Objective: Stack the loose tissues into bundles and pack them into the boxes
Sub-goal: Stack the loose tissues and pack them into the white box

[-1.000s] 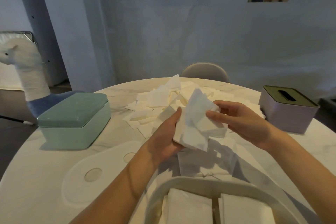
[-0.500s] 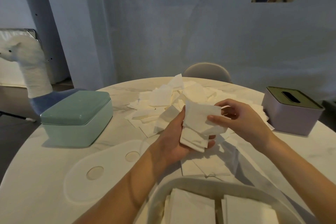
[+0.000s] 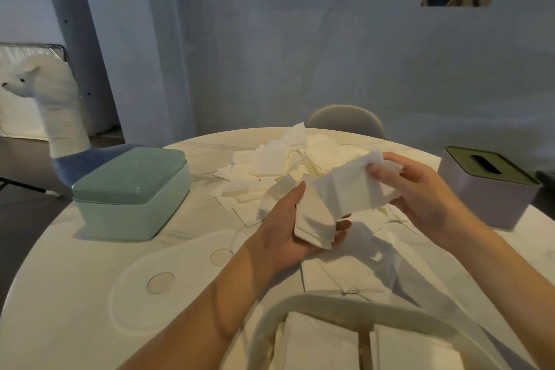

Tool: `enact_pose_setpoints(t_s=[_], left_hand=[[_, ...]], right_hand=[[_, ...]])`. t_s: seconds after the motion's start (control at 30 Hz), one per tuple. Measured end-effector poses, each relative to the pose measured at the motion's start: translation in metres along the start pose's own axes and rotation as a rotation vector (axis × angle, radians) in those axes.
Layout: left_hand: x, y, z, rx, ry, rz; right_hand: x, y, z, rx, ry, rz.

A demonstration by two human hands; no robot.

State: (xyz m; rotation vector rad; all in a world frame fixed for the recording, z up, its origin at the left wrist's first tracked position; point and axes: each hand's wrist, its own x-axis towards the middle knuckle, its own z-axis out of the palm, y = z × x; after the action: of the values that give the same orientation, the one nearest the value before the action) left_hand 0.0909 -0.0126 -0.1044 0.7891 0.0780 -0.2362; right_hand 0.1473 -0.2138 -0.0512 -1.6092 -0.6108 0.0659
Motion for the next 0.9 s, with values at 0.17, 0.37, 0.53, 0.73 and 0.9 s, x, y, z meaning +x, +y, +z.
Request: enact_pose_setpoints(t_s=[0.17, 0.37, 0.53, 0.73, 0.9], left_hand=[[-0.009, 0.001, 0.005, -0.026, -0.082, -0.046], [-0.011, -0.008, 0.017, 0.077, -0.177, -0.128], [-0.005, -0.006, 0.008, 0.133, -0.047, -0.07], [-0.009, -0.005, 0.007, 0.166, -0.041, -0.055], [-0.009, -0.005, 0.011, 0.147, -0.097, -0.063]], right_hand=[[-0.006, -0.004, 0.004, -0.069, -0.152, -0.053], [0.001, 0.014, 0.013, -0.607, 0.05, -0.225], [0.008, 0.019, 0.001, -0.665, 0.021, -0.053], [0.004, 0.006, -0.007, -0.604, 0.06, -0.097], [-0.003, -0.004, -0.007, -0.252, -0.086, 0.015]])
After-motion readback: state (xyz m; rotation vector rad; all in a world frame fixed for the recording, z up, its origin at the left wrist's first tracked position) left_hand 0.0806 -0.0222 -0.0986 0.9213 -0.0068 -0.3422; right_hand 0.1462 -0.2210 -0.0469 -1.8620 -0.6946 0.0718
